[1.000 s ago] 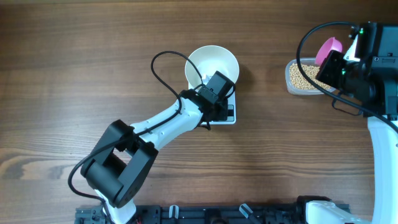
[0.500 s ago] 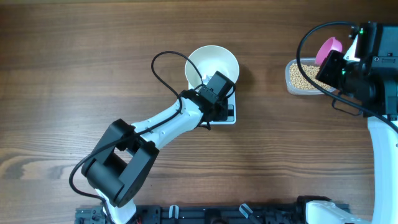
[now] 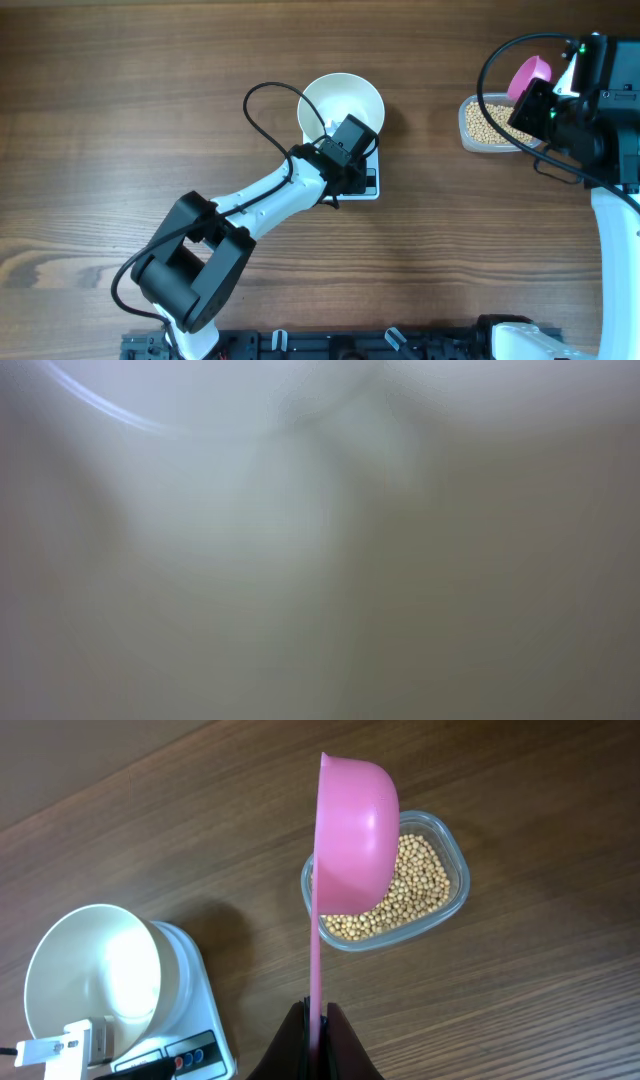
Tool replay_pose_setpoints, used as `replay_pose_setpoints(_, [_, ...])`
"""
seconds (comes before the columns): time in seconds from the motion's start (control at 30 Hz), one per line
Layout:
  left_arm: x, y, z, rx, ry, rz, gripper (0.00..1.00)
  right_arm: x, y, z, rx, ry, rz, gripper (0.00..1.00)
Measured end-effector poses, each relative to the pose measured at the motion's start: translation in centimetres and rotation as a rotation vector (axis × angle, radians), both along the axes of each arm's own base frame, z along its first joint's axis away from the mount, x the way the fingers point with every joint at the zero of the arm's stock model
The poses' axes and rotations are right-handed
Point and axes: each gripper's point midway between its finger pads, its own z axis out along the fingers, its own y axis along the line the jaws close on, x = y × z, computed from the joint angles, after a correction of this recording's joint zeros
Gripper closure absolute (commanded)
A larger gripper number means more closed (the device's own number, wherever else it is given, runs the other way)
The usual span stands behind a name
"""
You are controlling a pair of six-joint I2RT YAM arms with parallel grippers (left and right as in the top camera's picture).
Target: Scoop item into bowl and weigh 150g on scale
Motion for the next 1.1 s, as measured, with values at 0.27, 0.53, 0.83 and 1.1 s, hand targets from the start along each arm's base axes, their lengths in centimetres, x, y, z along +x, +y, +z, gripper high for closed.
replay_pose_setpoints(0.27, [0.00, 0.00, 0.00, 0.000, 0.000, 0.000, 0.96, 0.01, 0.00, 0.01, 0.000, 0.000, 0.000, 0.96])
replay_pose_setpoints(0.53, [-0.34, 0.31, -0.44, 0.009, 0.010, 0.000, 0.96, 0.00, 0.00, 0.00, 0.000, 0.000, 0.000, 0.96])
replay_pose_setpoints(0.83, [-0.02, -0.33, -0.29, -0.024, -0.006, -0.006, 0.96, 0.00, 0.00, 0.00, 0.000, 0.000, 0.000, 0.96])
replay_pose_setpoints(1.1, [-0.03, -0.34, -0.29, -0.024, -0.005, -0.006, 0.96, 0.01, 0.00, 0.01, 0.000, 0.000, 0.000, 0.96])
